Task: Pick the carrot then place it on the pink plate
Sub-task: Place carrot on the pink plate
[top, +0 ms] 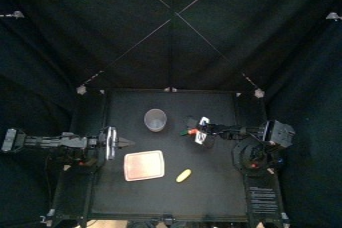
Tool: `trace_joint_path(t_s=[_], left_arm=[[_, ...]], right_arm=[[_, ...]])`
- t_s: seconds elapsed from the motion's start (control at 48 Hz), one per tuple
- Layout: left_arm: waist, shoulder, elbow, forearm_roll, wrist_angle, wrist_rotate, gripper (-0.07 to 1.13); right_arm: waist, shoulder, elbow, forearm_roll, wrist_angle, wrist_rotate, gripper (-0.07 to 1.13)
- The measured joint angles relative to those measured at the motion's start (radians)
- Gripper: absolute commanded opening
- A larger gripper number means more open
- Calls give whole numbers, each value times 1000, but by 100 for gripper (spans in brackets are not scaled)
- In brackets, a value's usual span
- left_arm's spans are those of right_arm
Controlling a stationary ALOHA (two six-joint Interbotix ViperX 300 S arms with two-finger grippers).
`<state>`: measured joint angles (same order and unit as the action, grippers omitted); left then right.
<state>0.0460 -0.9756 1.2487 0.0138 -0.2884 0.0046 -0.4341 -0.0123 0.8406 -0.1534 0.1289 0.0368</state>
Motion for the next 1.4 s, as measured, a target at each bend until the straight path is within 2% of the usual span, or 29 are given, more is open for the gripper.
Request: trace_joint_path(t_s=[0.146,0.271,0.542,0.833,1.167,1.396], left_arm=[[0,0,0,0,0,0,-3],[0,-2,0,-2,0,0,-3],[0,-2,0,-2,0,0,-3],[0,-2,2,0,0,0,-3],[-2,-11,0,0,0,0,-3],[-2,-15,0,2,0,0,-3]], right_arm=[[9,0,-14,23,5,0,65],[54,-5,-57,38,28,2,65],[276,-28,-258,54,115,2,65],[430,89,-445,58,121,-5,65],[509,356,-729,55,135,-5,65],[512,442,-813,60,164,-2,67]])
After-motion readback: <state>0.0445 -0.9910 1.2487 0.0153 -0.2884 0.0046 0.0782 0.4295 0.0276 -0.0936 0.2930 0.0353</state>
